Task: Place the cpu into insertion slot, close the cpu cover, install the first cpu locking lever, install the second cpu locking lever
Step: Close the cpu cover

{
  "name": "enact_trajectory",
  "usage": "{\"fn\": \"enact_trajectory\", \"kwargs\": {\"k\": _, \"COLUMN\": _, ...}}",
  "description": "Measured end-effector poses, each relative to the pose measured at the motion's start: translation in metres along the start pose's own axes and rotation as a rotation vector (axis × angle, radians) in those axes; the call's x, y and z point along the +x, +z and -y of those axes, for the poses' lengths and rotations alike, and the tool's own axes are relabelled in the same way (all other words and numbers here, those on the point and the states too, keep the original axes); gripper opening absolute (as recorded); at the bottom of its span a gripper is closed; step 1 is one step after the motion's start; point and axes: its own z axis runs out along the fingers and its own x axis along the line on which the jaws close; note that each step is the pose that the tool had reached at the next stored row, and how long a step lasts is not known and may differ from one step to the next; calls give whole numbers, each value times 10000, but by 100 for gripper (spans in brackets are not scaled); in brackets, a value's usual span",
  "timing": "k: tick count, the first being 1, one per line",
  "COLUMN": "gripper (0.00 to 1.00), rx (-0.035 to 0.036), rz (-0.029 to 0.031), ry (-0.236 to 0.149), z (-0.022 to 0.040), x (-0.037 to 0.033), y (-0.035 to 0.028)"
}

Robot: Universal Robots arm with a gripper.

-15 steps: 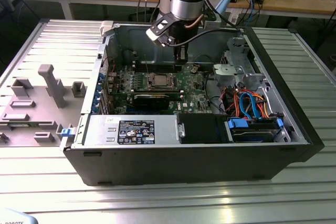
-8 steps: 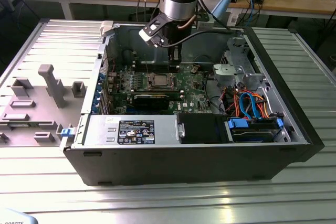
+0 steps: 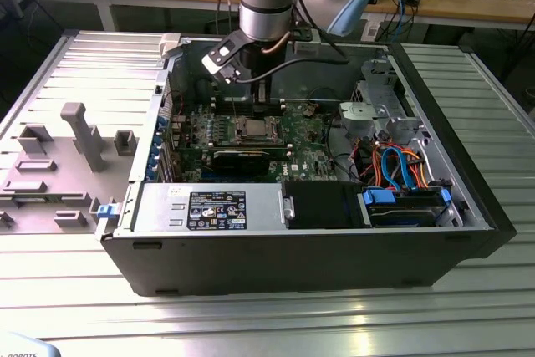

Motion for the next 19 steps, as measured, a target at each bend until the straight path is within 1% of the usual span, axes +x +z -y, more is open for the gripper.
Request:
{"fn": "enact_trajectory", "kwargs": {"k": 3, "gripper": 11, "rx": 0, "rz": 0, "ry": -14, "z": 88, "x": -5, "y": 47}}
{"fn": "enact_trajectory", "kwargs": {"k": 5, "gripper": 11, "rx": 1, "rz": 2, "ry": -16, "z": 122, "x": -6, "y": 62}}
{"fn": "enact_trajectory", "kwargs": {"k": 12, "gripper": 11, "rx": 0, "rz": -2, "ry": -18, "z": 131, "x": -6, "y": 65}}
{"fn": "enact_trajectory", "kwargs": {"k": 15, "gripper": 11, "rx": 0, "rz": -3, "ry": -26, "z": 144, "x": -6, "y": 84}}
{"fn": "enact_trajectory", "kwargs": {"k": 19, "gripper": 11, "rx": 2, "rz": -3, "ry": -143, "z": 185, "x": -7, "y": 122}}
